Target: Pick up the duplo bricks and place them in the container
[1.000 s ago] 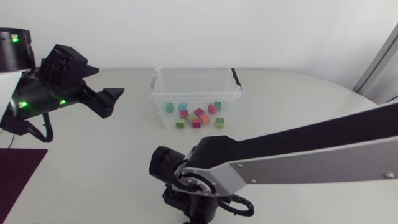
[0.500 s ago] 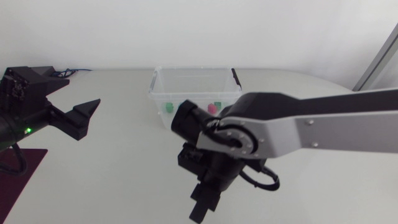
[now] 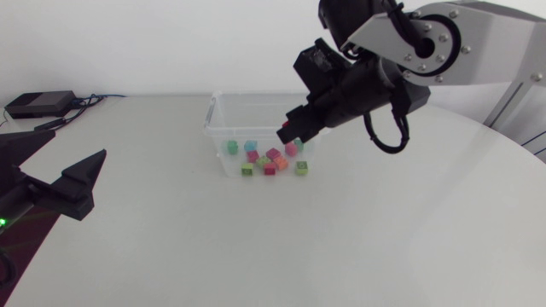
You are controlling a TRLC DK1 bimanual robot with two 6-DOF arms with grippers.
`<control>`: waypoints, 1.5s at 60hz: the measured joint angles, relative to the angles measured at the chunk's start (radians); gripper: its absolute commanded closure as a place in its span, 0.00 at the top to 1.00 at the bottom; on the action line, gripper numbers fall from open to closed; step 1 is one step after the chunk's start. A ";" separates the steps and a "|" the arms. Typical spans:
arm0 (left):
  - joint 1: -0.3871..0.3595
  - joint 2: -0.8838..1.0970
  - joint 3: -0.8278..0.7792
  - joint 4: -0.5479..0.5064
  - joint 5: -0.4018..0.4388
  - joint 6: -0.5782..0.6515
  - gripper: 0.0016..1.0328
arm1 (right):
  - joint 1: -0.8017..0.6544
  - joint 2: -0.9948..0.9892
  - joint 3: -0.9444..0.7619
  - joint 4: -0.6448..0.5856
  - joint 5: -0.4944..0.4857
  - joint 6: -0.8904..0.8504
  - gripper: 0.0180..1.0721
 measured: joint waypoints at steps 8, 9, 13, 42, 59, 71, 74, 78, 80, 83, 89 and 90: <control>0.000 -0.021 -0.043 0.000 -0.001 -0.005 0.96 | -0.050 0.052 0.034 0.114 0.014 0.000 0.34; 0.000 -0.027 -0.048 0.001 -0.001 -0.008 0.96 | -0.054 0.061 0.037 0.129 0.016 0.000 0.34; 0.000 -0.073 -0.073 0.007 -0.006 -0.023 0.96 | -0.068 0.104 0.054 0.174 0.024 0.000 0.34; 0.062 -0.332 -0.197 0.023 -0.019 -0.120 0.96 | -0.082 0.465 0.233 0.401 0.201 -0.013 0.95; 0.123 -0.429 -0.266 0.071 -0.019 -0.138 0.96 | -0.145 0.268 0.042 0.563 0.242 -0.031 0.95; 0.124 -0.434 -0.293 0.113 -0.019 -0.179 0.96 | -0.228 -0.005 -0.188 0.642 0.252 -0.057 0.95; 0.124 -0.434 -0.303 0.130 -0.020 -0.192 0.96 | -0.252 -0.071 -0.255 0.655 0.252 -0.065 0.95; 0.124 -0.434 -0.319 0.146 -0.023 -0.199 0.96 | -0.285 -0.159 -0.349 0.676 0.252 -0.069 0.95; 0.124 -0.434 -0.327 0.155 -0.023 -0.202 0.96 | -0.298 -0.192 -0.386 0.684 0.252 -0.072 0.95; 0.124 -0.434 -0.336 0.168 -0.026 -0.209 0.96 | -0.319 -0.254 -0.449 0.696 0.252 -0.076 0.95; 0.124 -0.434 -0.348 0.195 -0.027 -0.216 0.96 | -0.362 -0.364 -0.547 0.716 0.252 -0.084 0.95; 0.124 -0.434 -0.350 0.198 -0.027 -0.217 0.96 | -0.372 -0.385 -0.564 0.719 0.252 -0.088 0.95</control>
